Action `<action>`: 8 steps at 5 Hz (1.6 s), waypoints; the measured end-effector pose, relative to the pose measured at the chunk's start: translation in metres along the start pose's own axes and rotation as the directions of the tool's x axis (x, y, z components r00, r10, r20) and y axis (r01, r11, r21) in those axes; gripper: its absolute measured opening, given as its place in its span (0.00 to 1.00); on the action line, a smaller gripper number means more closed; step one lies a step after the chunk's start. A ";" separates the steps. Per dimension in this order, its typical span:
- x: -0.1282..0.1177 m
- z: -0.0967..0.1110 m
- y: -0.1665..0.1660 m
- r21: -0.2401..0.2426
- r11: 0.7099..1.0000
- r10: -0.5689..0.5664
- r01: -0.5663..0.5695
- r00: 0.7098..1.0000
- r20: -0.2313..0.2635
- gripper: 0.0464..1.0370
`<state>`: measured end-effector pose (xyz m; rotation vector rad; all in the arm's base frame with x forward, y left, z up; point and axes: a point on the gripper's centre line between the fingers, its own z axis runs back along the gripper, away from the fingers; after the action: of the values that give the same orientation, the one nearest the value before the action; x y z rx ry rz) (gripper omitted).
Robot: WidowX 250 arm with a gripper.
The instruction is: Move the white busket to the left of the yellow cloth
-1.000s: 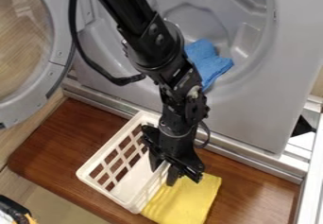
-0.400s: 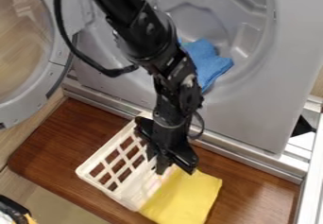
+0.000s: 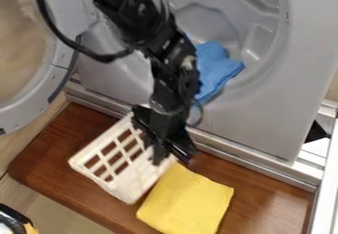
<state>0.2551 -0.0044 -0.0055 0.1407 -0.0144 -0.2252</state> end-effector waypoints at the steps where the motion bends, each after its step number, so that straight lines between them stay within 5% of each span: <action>1: -0.004 -0.003 0.023 0.017 0.999 0.033 -0.033 0.999 -0.008 0.04; 3: -0.010 -0.009 0.059 0.076 0.990 0.117 -0.117 0.993 0.006 0.04; 4: -0.015 -0.026 0.064 0.067 0.988 0.143 -0.141 0.990 -0.021 0.08; 5: -0.016 -0.036 0.063 0.059 0.986 0.158 -0.155 0.986 -0.051 0.27; 7: -0.010 -0.036 0.056 0.064 0.988 0.144 -0.140 0.988 -0.062 0.88; 8: -0.009 -0.036 0.055 0.058 0.989 0.141 -0.137 0.988 -0.058 0.98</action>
<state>0.2593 0.0554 -0.0337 0.1992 0.0314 -0.0808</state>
